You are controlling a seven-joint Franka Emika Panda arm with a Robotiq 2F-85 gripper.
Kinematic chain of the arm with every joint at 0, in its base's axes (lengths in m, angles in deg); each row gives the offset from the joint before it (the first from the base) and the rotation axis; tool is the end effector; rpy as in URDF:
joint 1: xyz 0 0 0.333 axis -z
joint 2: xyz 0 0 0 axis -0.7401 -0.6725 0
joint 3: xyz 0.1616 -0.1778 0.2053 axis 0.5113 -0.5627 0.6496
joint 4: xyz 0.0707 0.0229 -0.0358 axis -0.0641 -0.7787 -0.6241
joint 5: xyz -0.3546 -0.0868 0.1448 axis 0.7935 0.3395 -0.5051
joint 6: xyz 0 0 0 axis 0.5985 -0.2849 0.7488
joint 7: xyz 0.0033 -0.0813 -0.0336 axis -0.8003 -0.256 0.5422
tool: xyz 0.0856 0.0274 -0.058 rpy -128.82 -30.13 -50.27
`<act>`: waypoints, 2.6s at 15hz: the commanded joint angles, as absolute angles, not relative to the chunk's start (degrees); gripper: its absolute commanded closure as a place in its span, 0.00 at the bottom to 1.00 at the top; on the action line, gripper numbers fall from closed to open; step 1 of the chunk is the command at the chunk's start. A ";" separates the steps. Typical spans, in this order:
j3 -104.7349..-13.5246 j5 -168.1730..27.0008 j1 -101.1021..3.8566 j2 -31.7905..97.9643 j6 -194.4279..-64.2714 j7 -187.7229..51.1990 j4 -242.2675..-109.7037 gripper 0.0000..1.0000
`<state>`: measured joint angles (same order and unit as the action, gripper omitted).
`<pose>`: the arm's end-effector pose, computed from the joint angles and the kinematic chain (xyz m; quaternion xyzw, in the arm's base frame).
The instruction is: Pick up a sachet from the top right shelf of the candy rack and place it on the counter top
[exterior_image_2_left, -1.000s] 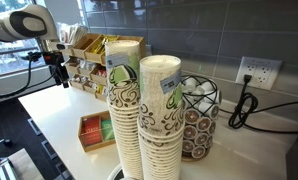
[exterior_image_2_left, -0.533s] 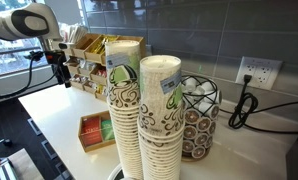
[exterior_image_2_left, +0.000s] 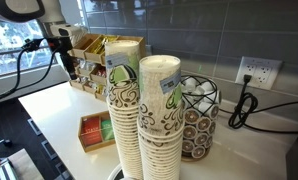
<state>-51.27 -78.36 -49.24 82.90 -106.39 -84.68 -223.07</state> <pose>0.3823 0.0445 0.5158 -0.9867 0.1539 -0.0414 0.0314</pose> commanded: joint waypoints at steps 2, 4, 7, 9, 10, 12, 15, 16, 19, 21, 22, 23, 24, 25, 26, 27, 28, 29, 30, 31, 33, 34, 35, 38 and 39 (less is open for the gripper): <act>-51.49 -79.47 -46.83 85.90 -106.95 -84.14 -224.25 0.00; -51.48 -79.72 -46.67 87.16 -107.24 -84.17 -225.15 0.00; -52.25 -81.81 -45.91 86.42 -108.01 -86.20 -223.79 0.00; -52.96 -83.98 -44.48 85.71 -108.91 -88.49 -222.17 0.00; -53.34 -85.23 -43.63 85.25 -109.24 -89.87 -221.25 0.00; -53.38 -87.19 -41.92 84.58 -110.44 -93.24 -219.97 0.00; -53.84 -91.82 -40.70 83.20 -114.29 -97.13 -219.30 0.00; -54.02 -93.52 -40.54 82.77 -116.00 -98.27 -219.31 0.00; -54.53 -98.50 -40.60 81.25 -122.48 -101.40 -219.51 0.00; -54.20 -95.50 -40.60 82.35 -120.15 -99.61 -219.78 0.00; -54.16 -95.43 -40.62 82.26 -120.15 -99.60 -219.78 0.00; -54.12 -95.41 -40.63 82.30 -120.15 -99.60 -219.78 0.00; -54.10 -95.41 -40.63 82.38 -120.15 -99.60 -219.77 0.00; -54.09 -95.41 -40.63 82.44 -120.15 -99.60 -219.77 0.00; -54.27 -96.62 -40.77 82.19 -121.55 -99.99 -220.11 0.00; -54.51 -97.76 -41.00 82.13 -123.65 -99.70 -220.58 0.00; -54.60 -98.49 -41.15 82.11 -125.27 -99.61 -220.85 0.00; -54.80 -99.49 -41.36 81.93 -126.89 -99.58 -220.96 0.00; -54.83 -100.04 -41.39 81.77 -128.71 -99.41 -221.12 0.00; -54.89 -100.68 -41.49 81.56 -130.37 -99.41 -221.17 0.00; -54.99 -102.26 -42.14 81.11 -133.85 -98.97 -221.41 0.00; -54.97 -102.98 -42.58 80.71 -135.44 -98.82 -221.47 0.00; -54.96 -103.73 -43.18 80.28 -137.14 -98.31 -221.68 0.00; -55.25 -105.16 -44.61 79.08 -140.40 -97.19 -222.14 0.00; -55.35 -105.48 -44.96 78.77 -141.20 -96.94 -222.27 0.00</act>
